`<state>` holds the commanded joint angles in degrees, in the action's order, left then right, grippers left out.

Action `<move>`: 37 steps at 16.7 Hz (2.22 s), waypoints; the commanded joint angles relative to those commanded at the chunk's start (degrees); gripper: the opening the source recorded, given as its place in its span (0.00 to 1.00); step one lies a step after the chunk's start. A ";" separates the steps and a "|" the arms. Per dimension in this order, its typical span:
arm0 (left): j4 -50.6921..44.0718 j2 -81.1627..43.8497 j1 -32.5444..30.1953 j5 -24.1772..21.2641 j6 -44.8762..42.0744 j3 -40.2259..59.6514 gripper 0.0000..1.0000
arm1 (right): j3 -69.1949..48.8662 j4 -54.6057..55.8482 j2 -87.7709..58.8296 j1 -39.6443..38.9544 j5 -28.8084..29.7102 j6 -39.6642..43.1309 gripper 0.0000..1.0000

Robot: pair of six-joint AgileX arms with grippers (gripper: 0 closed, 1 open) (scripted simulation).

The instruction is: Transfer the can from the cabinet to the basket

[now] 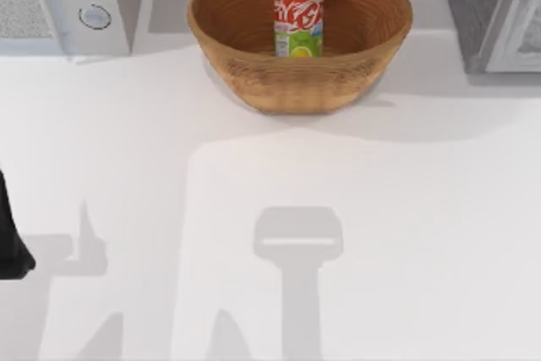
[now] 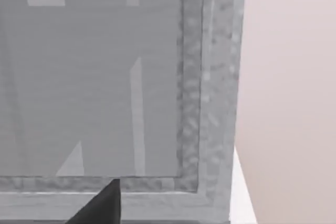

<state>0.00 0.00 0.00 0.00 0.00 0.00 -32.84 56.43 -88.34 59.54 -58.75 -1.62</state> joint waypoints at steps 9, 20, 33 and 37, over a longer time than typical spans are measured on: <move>0.00 0.00 0.00 0.00 0.00 0.00 1.00 | -39.16 -46.53 5.28 1.01 -1.29 -0.09 1.00; 0.00 0.00 0.00 0.00 0.00 0.00 1.00 | -66.93 -78.33 11.63 0.10 -0.36 -0.03 1.00; 0.00 0.00 0.00 0.00 0.00 0.00 1.00 | -68.42 -79.68 10.79 -23.90 23.68 0.10 1.00; 0.00 0.00 0.00 0.00 0.00 0.00 1.00 | -68.63 -80.38 11.29 -44.09 43.87 0.19 1.00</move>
<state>0.00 0.00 0.00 0.00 0.00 0.00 -101.47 -23.96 -77.05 15.45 -14.88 -1.43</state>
